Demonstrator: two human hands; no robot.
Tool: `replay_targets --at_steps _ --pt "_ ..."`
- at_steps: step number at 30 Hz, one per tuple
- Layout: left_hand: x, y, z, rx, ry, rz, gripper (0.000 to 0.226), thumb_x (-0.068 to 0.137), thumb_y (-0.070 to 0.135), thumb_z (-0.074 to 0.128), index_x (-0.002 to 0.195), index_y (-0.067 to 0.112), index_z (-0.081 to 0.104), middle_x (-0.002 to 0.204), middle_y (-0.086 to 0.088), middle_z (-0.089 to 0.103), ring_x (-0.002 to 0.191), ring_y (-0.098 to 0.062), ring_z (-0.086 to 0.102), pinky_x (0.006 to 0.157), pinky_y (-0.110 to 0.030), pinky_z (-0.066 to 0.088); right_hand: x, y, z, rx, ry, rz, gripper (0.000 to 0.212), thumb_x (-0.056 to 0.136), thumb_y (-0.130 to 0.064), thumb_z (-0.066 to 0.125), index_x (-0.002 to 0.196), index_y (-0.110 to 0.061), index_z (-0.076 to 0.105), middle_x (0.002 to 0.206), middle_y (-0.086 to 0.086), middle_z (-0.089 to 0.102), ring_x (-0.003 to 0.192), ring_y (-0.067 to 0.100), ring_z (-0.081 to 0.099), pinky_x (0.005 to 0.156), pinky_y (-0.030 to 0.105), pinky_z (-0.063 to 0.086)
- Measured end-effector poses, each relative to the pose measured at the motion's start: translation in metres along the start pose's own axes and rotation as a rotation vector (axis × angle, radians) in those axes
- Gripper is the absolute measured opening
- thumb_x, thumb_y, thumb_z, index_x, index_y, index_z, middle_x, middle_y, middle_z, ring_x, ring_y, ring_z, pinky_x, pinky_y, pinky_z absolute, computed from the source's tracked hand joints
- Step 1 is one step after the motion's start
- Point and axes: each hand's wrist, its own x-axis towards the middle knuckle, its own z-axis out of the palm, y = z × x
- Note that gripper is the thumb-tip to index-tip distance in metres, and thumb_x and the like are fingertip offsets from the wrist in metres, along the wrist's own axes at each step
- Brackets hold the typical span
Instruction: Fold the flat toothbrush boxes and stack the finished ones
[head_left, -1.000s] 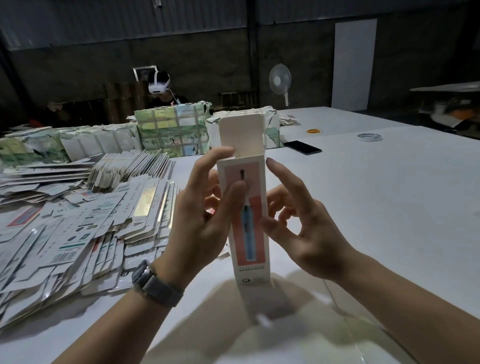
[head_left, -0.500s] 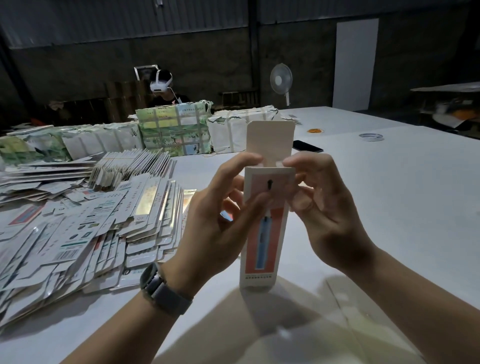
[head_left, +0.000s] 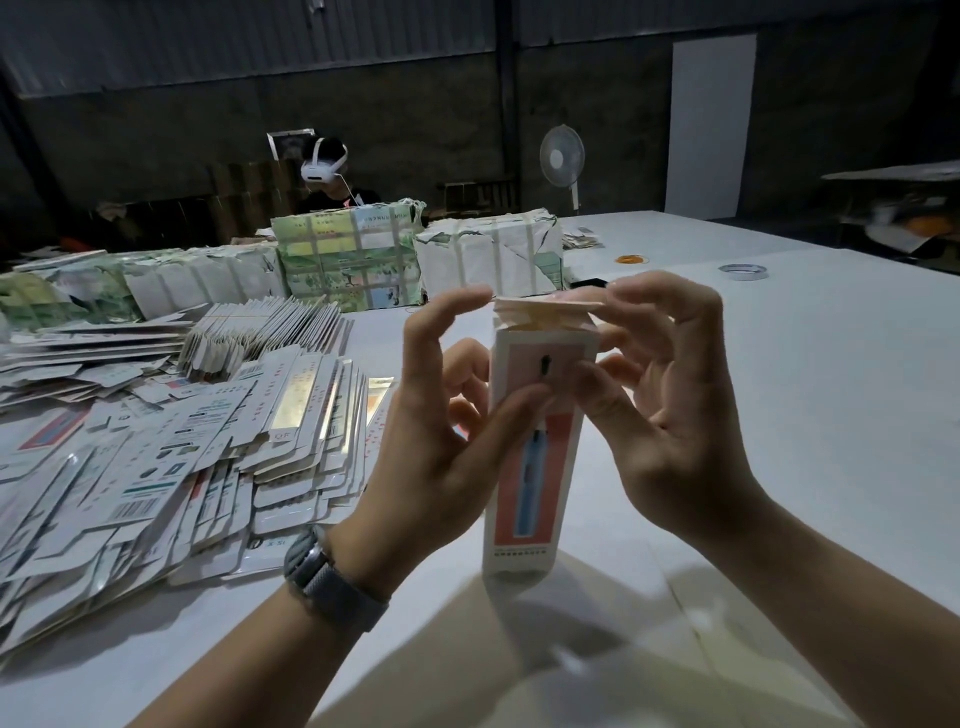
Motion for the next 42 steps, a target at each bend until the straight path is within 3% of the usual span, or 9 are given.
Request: replay_targets --at_steps 8,14,19,21,24,27,30,36,42 --pt "0.000 -0.003 0.000 0.041 0.008 0.029 0.032 0.096 0.031 0.059 0.123 0.037 0.042 0.087 -0.018 0.062 0.075 -0.039 0.063 0.055 -0.055 0.052 -0.001 0.001 -0.002 -0.036 -0.050 -0.006 0.018 0.096 -0.022 0.055 0.113 -0.021 0.052 0.128 -0.005 0.062 0.116 0.019 0.061 0.080 0.045 0.058" --pt "-0.002 0.002 0.004 0.074 0.023 0.112 0.031 0.098 0.026 0.057 0.125 0.028 0.042 0.098 -0.004 0.064 0.077 -0.032 0.067 0.053 -0.050 0.054 0.004 -0.010 -0.005 0.082 -0.015 0.044 0.030 0.095 -0.054 0.051 0.103 -0.026 0.058 0.117 -0.003 0.067 0.115 0.020 0.063 0.082 0.049 0.057" --pt "-0.002 0.005 0.007 0.082 0.012 0.161 0.027 0.102 0.036 0.052 0.127 0.031 0.041 0.099 0.006 0.058 0.076 -0.028 0.066 0.053 -0.049 0.055 0.003 -0.012 -0.003 0.067 0.013 0.026 0.003 0.091 -0.022 0.058 0.093 -0.022 0.055 0.112 0.001 0.065 0.106 0.022 0.065 0.078 0.051 0.058" --pt "-0.002 0.005 0.007 0.063 0.029 0.173 0.024 0.103 0.041 0.047 0.125 0.032 0.043 0.101 0.014 0.057 0.078 -0.023 0.065 0.054 -0.049 0.053 0.003 -0.014 -0.002 0.067 0.013 0.011 0.008 0.091 -0.020 0.056 0.098 -0.023 0.053 0.111 0.002 0.065 0.105 0.024 0.065 0.077 0.051 0.058" --pt "-0.003 0.006 0.007 0.002 0.060 0.150 0.017 0.104 0.045 0.044 0.115 0.033 0.048 0.100 0.007 0.061 0.076 -0.028 0.060 0.055 -0.044 0.049 0.002 -0.016 0.000 0.057 0.005 -0.010 0.011 0.092 -0.018 0.056 0.102 -0.020 0.056 0.112 0.003 0.065 0.105 0.025 0.064 0.076 0.051 0.057" --pt "-0.005 0.009 0.010 -0.024 0.127 0.141 0.009 0.103 0.028 0.042 0.108 0.032 0.049 0.094 0.017 0.060 0.070 -0.014 0.057 0.059 -0.026 0.044 0.002 -0.017 0.001 0.054 -0.001 -0.022 0.011 0.092 -0.016 0.057 0.102 -0.018 0.058 0.112 0.004 0.065 0.105 0.021 0.064 0.075 0.048 0.056" --pt "-0.004 0.012 0.013 0.009 0.170 0.161 0.017 0.100 0.020 0.040 0.110 0.031 0.049 0.092 0.022 0.058 0.066 -0.010 0.052 0.058 -0.022 0.041 0.002 -0.019 0.001 0.065 -0.002 -0.024 0.010 0.091 -0.015 0.058 0.100 -0.020 0.059 0.111 0.004 0.065 0.105 0.019 0.064 0.076 0.047 0.055" --pt "-0.003 0.012 0.014 0.048 0.116 0.211 0.014 0.107 0.032 0.041 0.118 0.027 0.047 0.098 0.025 0.055 0.073 -0.013 0.058 0.056 -0.039 0.048 0.000 -0.017 0.003 0.025 0.003 -0.031 0.012 0.092 -0.017 0.055 0.101 -0.024 0.054 0.107 0.003 0.061 0.103 0.022 0.061 0.078 0.045 0.054" --pt "-0.007 0.006 0.015 0.003 0.041 0.133 0.028 0.105 0.045 0.042 0.127 0.028 0.045 0.095 0.004 0.061 0.075 -0.023 0.066 0.054 -0.046 0.054 -0.002 -0.011 0.005 0.002 0.027 -0.039 0.010 0.093 -0.016 0.050 0.101 -0.019 0.056 0.096 -0.004 0.055 0.096 0.008 0.060 0.080 0.018 0.049"
